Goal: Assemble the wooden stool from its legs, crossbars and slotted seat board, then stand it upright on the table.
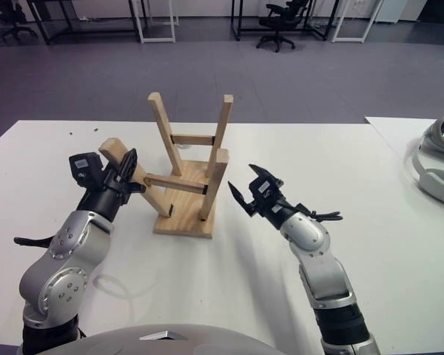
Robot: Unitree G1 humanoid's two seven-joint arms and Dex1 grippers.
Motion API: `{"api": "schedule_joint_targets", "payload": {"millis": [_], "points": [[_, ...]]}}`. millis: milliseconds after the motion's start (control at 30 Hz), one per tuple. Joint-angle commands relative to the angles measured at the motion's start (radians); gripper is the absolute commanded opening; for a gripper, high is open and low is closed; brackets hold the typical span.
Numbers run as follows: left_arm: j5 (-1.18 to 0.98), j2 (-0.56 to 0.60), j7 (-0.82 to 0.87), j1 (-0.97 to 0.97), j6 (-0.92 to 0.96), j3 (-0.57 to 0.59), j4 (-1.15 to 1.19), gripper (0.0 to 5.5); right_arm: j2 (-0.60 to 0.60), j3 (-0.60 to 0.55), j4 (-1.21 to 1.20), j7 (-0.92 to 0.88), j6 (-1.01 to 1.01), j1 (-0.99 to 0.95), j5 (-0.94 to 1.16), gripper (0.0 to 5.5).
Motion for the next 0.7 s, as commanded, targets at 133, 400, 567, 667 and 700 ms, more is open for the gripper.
{"api": "schedule_joint_targets", "payload": {"millis": [133, 400, 567, 667, 700], "points": [[0.081, 0.078, -0.075, -0.014, 0.148, -0.131, 0.059, 1.02, -0.006, 0.029, -0.017, 0.012, 0.023, 0.013, -0.014, 3.48], [0.149, 0.149, -0.188, -0.02, 0.134, -0.129, 0.084, 2.64, 0.004, 0.039, 0.003, -0.003, 0.038, 0.003, -0.022, 3.48], [0.077, 0.044, -0.253, -0.057, 0.038, -0.071, 0.056, 3.29, 0.029, -0.003, -0.018, -0.019, 0.052, -0.005, 0.026, 3.48], [-0.055, -0.038, -0.294, -0.05, 0.025, -0.026, 0.008, 3.88, 0.075, -0.094, -0.07, -0.051, 0.095, -0.02, 0.133, 3.48], [-0.11, -0.054, -0.309, -0.04, 0.032, -0.009, -0.013, 3.88, 0.083, -0.129, -0.08, -0.066, 0.11, -0.032, 0.16, 3.48]]}}
